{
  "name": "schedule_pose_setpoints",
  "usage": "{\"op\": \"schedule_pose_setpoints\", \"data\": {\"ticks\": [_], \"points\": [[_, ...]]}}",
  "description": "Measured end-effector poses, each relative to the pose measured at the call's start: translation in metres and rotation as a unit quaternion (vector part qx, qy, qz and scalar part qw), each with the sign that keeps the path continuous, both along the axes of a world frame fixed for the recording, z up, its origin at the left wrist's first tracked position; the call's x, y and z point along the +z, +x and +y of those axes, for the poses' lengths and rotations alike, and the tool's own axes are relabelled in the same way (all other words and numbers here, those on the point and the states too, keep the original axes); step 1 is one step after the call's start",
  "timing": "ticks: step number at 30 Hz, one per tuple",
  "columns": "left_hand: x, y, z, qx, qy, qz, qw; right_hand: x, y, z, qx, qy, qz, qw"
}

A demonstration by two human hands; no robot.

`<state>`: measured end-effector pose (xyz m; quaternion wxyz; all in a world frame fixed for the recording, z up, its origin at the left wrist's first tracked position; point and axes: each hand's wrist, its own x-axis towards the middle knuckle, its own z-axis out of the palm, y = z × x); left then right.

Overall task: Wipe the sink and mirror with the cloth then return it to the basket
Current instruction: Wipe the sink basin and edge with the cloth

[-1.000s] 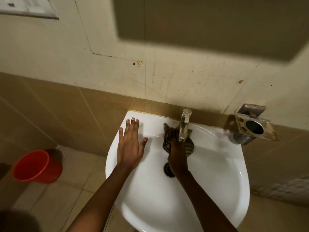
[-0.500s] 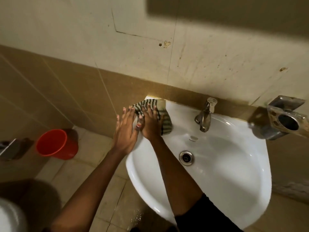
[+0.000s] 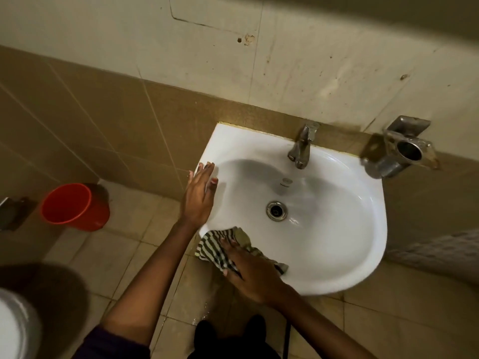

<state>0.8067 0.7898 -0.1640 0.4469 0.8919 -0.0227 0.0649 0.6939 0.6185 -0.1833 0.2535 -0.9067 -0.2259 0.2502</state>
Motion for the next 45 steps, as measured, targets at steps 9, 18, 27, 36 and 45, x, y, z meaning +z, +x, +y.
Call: {"op": "schedule_pose_setpoints", "data": {"ticks": [9, 18, 27, 36, 45], "points": [[-0.02, -0.012, -0.028, -0.019, 0.039, 0.067, 0.997, 0.008, 0.01, 0.01, -0.024, 0.052, 0.059, 0.997], [-0.036, -0.052, -0.039, -0.02, 0.128, 0.016, 0.991, 0.012, 0.023, -0.218, -0.015, -0.343, -0.026, 0.939], [-0.03, -0.044, -0.038, -0.183, 0.197, -0.049, 0.962, 0.008, 0.012, -0.055, 0.019, 0.003, 0.157, 0.987], [-0.03, -0.04, -0.035, -0.181, 0.177, -0.021, 0.967, 0.011, 0.141, -0.25, 0.198, -0.475, -0.109, 0.851], [-0.037, -0.038, -0.034, -0.201, 0.201, -0.005, 0.959, -0.045, 0.207, -0.135, 0.355, -0.318, -0.283, 0.832]]}}
